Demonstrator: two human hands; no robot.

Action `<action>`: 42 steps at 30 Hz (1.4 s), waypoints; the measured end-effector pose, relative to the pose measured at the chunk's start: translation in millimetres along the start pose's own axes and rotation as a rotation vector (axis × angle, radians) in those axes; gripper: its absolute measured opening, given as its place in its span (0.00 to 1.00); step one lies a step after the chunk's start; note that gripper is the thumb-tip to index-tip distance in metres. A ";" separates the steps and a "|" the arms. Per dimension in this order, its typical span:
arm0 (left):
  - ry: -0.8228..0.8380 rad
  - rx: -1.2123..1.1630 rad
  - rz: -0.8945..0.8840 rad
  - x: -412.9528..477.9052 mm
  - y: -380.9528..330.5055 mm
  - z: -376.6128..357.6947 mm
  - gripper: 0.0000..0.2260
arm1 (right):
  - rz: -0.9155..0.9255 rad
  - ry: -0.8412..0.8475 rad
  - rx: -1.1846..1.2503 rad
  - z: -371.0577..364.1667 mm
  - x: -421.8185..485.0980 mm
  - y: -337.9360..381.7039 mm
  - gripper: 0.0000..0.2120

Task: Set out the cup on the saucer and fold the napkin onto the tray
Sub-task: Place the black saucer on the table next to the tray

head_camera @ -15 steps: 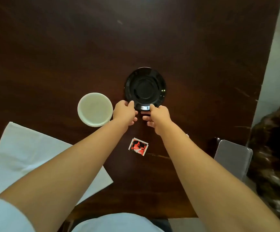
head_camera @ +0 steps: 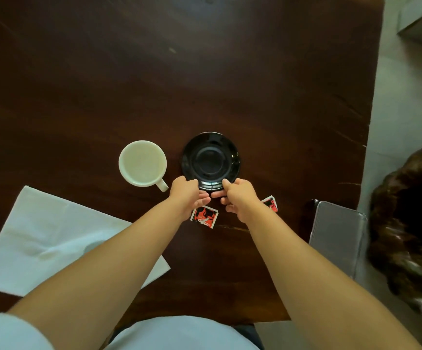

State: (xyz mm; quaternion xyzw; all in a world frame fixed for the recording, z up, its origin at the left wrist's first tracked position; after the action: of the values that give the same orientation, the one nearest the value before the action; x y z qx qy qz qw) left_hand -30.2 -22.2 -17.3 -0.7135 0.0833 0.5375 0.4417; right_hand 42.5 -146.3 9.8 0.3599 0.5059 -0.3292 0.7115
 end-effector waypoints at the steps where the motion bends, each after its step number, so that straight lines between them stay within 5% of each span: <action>1: 0.013 0.008 -0.006 -8.2 5.7 0.8 0.20 | 0.004 0.001 -0.005 2.8 -4.2 -8.6 0.08; 14: 0.115 0.190 -0.062 -101.8 63.4 7.9 0.17 | -0.001 -0.017 0.076 34.0 -51.5 -125.1 0.05; 21: 0.143 0.306 -0.042 -126.9 102.8 1.0 0.18 | 0.020 -0.067 0.090 53.3 -60.4 -179.2 0.24; 33: 0.189 0.452 0.050 -166.1 150.6 -23.9 0.28 | -0.026 -0.085 0.209 91.4 -73.2 -257.4 0.26; 42: 0.209 0.461 0.053 -192.2 179.9 -74.8 0.24 | -0.051 -0.080 0.219 149.8 -68.3 -287.8 0.22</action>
State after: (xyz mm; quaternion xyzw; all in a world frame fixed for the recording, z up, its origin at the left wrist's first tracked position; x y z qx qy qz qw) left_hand -163.6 -251.6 49.4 -0.6431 0.2674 0.4391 0.5675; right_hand -143.3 -416.6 58.0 0.4090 0.4473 -0.4145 0.6788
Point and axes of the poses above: each hand's wrist, its own x-axis towards the middle knuckle, its own z-axis out of the back of the hand, y = z × x, the point moved 5 cm from there along x, towards the middle knuckle, and after that the axes turned 11 degrees about -z, right-handed, at the moved point
